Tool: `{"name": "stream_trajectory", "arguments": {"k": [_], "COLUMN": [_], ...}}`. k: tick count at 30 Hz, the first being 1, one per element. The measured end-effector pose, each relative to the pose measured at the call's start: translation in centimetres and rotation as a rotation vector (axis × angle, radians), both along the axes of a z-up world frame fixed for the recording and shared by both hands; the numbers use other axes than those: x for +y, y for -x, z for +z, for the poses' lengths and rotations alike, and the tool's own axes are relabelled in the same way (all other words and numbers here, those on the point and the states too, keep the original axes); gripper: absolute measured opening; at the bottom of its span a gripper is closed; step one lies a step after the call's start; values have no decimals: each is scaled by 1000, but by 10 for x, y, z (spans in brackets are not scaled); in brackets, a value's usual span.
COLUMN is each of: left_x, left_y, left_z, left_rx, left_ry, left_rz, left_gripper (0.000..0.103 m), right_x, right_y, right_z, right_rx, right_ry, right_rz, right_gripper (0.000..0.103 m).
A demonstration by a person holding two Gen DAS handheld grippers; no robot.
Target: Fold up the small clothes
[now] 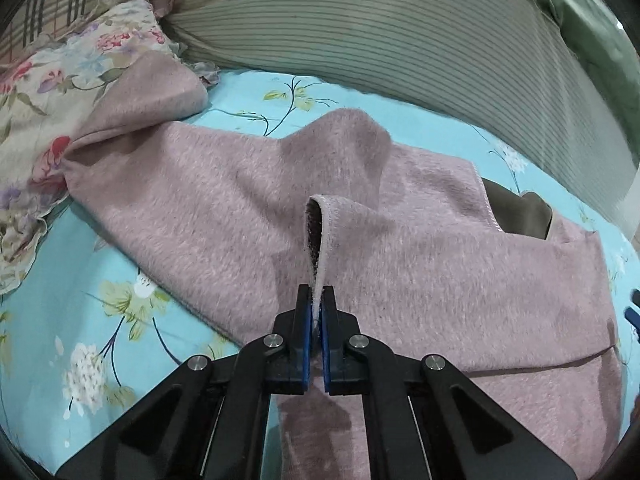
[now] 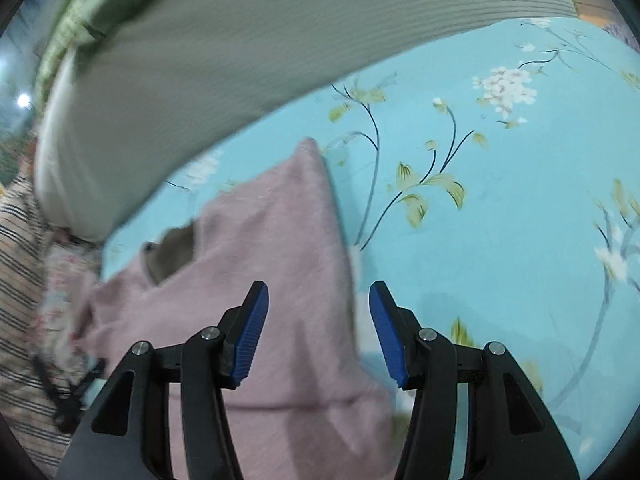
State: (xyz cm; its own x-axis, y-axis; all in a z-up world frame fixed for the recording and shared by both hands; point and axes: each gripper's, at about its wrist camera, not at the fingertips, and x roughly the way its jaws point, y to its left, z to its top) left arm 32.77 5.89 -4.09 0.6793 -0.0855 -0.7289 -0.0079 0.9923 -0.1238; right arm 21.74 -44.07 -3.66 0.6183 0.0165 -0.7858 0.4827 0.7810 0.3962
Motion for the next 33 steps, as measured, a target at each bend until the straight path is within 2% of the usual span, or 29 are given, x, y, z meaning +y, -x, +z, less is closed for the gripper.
{"name": "stream_trajectory", "arguments": {"k": [2, 3, 4, 5, 8, 10, 12, 14, 16, 18, 20, 21, 22, 23, 24, 26, 27, 28, 29, 30, 31, 33], "left_x": [2, 4, 2, 0, -9, -16, -24, -27, -24, -18, -15, -16, -16, -15, -12, -2, 7, 17, 25, 35, 47, 63], "left_y": [3, 4, 5, 5, 8, 10, 9, 4, 2, 3, 6, 7, 10, 12, 16, 21, 25, 28, 30, 32, 31, 26], "left_z": [-1, -2, -3, -5, -2, 3, 2, -4, -11, -14, -15, -15, -15, -14, -12, -8, -5, 0, 5, 9, 15, 25], "left_rx": [-6, -1, 5, 6, 3, -11, -8, 13, 36, 41, 43, 44, 45, 43, 38, 31, 23, 8, -8, -23, -37, -62], "left_ry": [16, 22, 16, 0, -20, -13, -15, -15, -10, 9, 9, 3, -4, -2, 6, 17, 17, 14, 8, 1, -10, -37], "left_rz": [9, 6, 0, -4, -27, -51, -66, -59, -40, -39, -41, -40, -36, -33, -26, -4, 20, 47, 72, 101, 135, 179], "left_gripper": [2, 2, 2, 2, 2, 2, 2, 3, 3, 3, 4, 6, 9, 10, 11, 20, 30, 38, 41, 49, 60, 71], "right_x": [-2, -1, 2, 1, -11, -14, -12, -6, 4, 22, 41, 47, 52, 54, 57, 63, 69, 77, 86, 101, 114, 141], "right_y": [-14, -21, -23, -23, -13, -15, -19, -8, 8, 20, 19, 16, 15, 16, 21, 27, 30, 36, 39, 42, 47, 55], "right_z": [-17, -23, -23, -20, -3, -10, -15, -6, 12, 21, 10, -2, -15, -21, -18, -8, -1, 8, 15, 23, 30, 33], "right_rx": [33, 45, 56, 55, 10, 49, 105, 92, 42, -36, -61, -52, -7, 28, 15, 16, -1, -41, -68, -85, -95, -109], "right_ry": [-31, -26, -4, 14, 48, 48, 58, 93, 129, 107, 12, -54, -69, -42, -12, -9, -21, -38, -39, -28, -20, -39], "right_rz": [37, 60, 77, 79, 17, 21, 34, 2, -43, -21, 78, 122, 128, 118, 108, 86, 91, 113, 134, 162, 193, 252], "right_gripper": [54, 34, 11, 8, 7, 7, 9, 15, 22, 43, 61, 62, 62, 58, 56, 57, 57, 57, 60, 66, 69, 71]}}
